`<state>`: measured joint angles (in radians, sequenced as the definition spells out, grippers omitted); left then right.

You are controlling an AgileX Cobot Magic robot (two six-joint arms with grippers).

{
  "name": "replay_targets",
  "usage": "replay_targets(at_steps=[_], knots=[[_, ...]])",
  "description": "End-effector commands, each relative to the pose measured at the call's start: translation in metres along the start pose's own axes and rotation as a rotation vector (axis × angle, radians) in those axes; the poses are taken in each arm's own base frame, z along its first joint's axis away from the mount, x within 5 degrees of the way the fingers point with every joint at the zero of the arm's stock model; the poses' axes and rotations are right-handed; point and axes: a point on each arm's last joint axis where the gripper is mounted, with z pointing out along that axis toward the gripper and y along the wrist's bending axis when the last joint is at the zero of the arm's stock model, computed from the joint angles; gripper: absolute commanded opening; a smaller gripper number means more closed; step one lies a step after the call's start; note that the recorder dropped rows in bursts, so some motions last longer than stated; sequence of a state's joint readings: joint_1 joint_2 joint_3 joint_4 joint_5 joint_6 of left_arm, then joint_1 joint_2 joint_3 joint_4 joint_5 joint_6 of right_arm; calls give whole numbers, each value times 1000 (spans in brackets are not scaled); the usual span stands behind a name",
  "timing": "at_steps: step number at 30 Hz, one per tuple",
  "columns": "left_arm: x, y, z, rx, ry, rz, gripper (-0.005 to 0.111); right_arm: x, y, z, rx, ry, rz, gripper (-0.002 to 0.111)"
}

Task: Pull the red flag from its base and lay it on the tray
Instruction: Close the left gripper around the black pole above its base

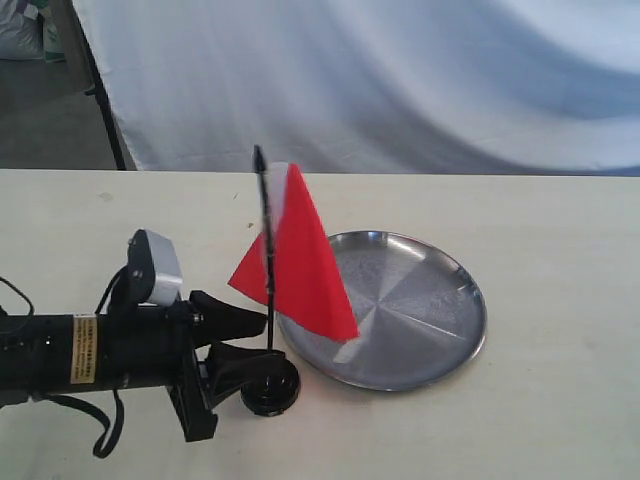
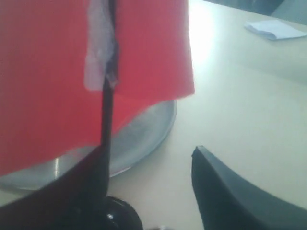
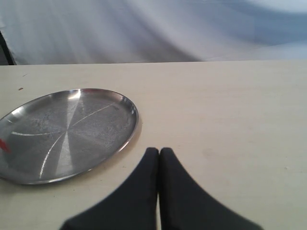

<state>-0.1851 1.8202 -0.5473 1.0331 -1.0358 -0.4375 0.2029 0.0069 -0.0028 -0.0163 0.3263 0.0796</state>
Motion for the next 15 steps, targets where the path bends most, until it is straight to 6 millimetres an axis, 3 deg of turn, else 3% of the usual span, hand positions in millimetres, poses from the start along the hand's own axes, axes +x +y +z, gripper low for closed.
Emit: replay_targets(at_steps=[1, 15], knots=[[-1, 0, 12, 13, 26, 14, 50, 0, 0, 0, 3, -10, -10, 0], [0, 10, 12, -91, 39, -38, 49, 0, 0, 0, 3, -10, -10, 0]])
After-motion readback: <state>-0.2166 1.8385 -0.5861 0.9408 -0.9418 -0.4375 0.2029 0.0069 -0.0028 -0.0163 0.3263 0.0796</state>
